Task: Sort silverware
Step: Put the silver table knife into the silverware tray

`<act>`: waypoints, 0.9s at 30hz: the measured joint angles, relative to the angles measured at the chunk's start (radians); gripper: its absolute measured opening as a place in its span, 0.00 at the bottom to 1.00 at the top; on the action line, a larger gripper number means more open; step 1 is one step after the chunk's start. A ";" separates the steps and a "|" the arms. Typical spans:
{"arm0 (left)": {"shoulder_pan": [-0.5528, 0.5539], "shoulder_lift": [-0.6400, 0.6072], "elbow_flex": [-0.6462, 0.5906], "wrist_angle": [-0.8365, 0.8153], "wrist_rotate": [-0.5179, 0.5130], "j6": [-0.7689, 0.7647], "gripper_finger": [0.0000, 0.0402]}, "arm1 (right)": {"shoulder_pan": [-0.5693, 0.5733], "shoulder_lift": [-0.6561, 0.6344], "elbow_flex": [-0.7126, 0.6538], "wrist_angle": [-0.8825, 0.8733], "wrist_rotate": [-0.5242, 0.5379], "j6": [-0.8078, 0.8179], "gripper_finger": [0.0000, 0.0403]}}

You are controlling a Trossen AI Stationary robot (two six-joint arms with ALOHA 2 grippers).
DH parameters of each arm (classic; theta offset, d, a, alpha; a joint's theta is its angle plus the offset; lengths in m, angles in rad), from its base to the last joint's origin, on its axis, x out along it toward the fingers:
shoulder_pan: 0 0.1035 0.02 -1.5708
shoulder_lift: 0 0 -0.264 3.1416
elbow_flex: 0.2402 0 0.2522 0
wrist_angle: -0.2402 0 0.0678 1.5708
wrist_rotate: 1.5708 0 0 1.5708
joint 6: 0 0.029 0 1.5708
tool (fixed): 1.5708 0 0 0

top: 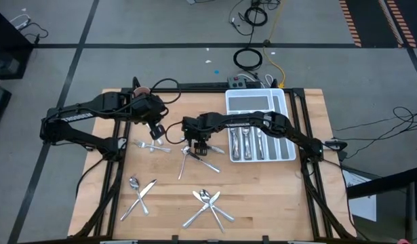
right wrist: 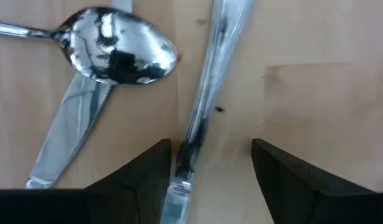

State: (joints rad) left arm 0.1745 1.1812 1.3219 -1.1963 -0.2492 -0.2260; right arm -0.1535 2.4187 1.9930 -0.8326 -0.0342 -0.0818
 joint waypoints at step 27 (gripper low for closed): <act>0.002 0.000 0.000 0.001 -0.025 0.004 0.03 | 0.037 0.081 0.011 -0.082 -0.002 0.122 0.03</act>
State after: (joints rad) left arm 0.1764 1.1812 1.3216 -1.1954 -0.2741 -0.2222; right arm -0.1162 2.5000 2.0041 -0.9150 -0.0357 0.0403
